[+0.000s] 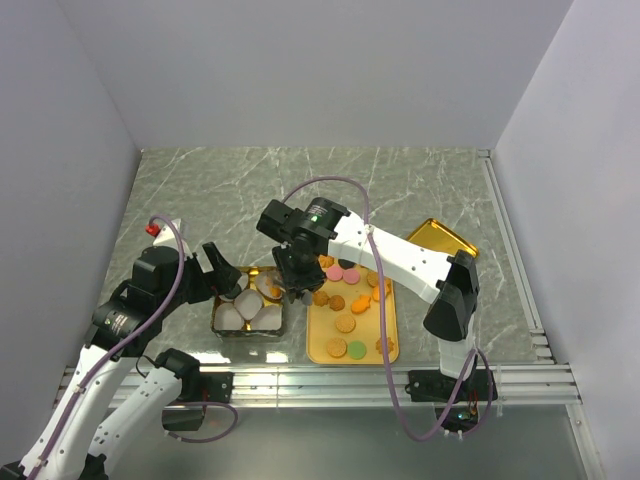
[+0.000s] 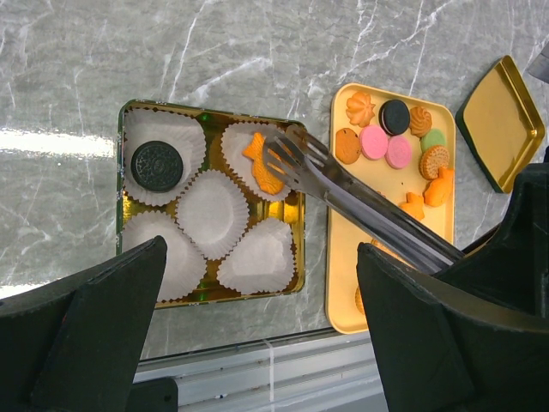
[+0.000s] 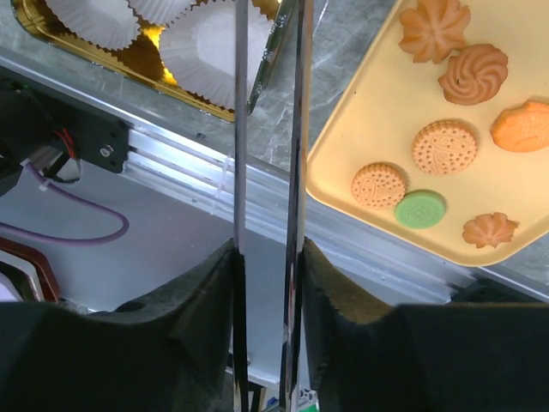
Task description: Pack the cookies
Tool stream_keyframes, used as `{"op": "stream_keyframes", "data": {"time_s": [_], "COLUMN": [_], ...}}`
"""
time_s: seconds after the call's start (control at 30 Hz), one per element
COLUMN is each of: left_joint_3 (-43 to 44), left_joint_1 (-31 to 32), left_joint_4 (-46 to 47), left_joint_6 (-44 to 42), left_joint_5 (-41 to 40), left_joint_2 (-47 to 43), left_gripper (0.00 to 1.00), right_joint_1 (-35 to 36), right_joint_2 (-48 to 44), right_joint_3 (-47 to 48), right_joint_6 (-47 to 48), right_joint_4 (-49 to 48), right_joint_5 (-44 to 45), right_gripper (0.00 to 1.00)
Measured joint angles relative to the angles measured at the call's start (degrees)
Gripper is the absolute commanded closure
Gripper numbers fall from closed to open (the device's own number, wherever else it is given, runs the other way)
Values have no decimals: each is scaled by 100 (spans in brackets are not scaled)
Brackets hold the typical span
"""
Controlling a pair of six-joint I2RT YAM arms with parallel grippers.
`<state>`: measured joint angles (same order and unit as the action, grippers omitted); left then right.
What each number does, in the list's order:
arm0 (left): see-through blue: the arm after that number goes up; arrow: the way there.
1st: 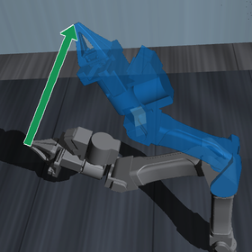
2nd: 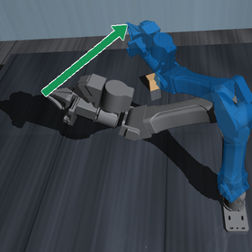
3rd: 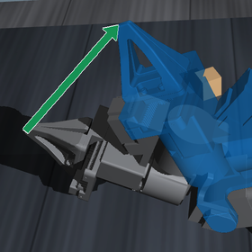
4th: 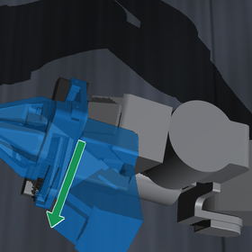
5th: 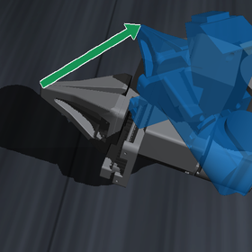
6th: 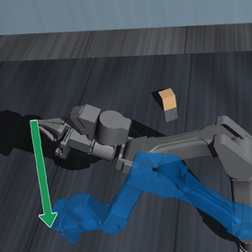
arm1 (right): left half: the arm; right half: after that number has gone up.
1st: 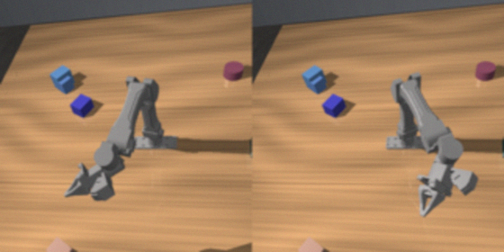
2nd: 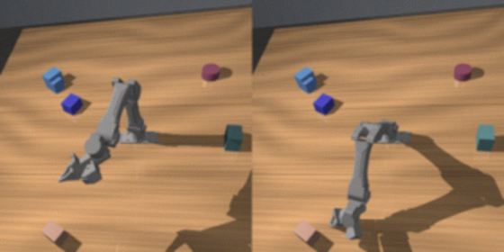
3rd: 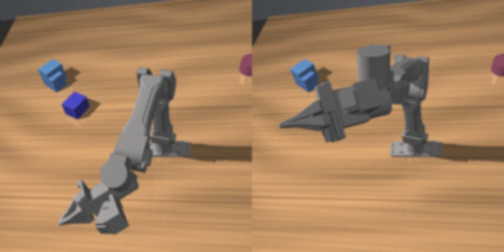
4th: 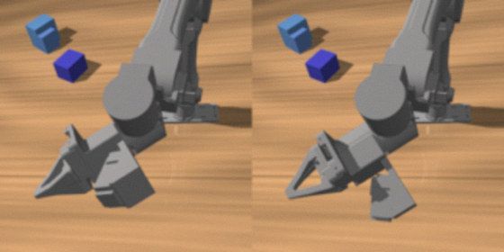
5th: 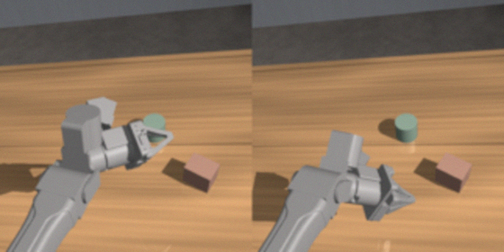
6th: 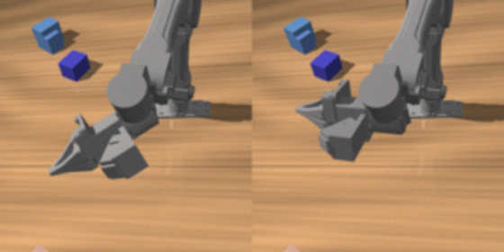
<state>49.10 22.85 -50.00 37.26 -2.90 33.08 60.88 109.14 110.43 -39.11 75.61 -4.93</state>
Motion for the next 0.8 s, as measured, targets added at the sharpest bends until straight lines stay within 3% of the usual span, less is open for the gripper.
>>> {"op": "stream_keyframes", "data": {"time_s": [0.53,0.8], "left_joint_3": [-2,0], "left_joint_1": [0,0], "left_joint_4": [0,0], "left_joint_6": [0,0], "left_joint_5": [0,0], "left_joint_2": [2,4], "left_gripper": [0,1], "right_joint_1": [0,-50], "right_joint_2": [-131,-1266], "right_joint_3": [129,-433], "right_joint_6": [-35,-201], "right_joint_4": [59,76], "right_joint_5": [271,597], "right_gripper": [55,55]}}
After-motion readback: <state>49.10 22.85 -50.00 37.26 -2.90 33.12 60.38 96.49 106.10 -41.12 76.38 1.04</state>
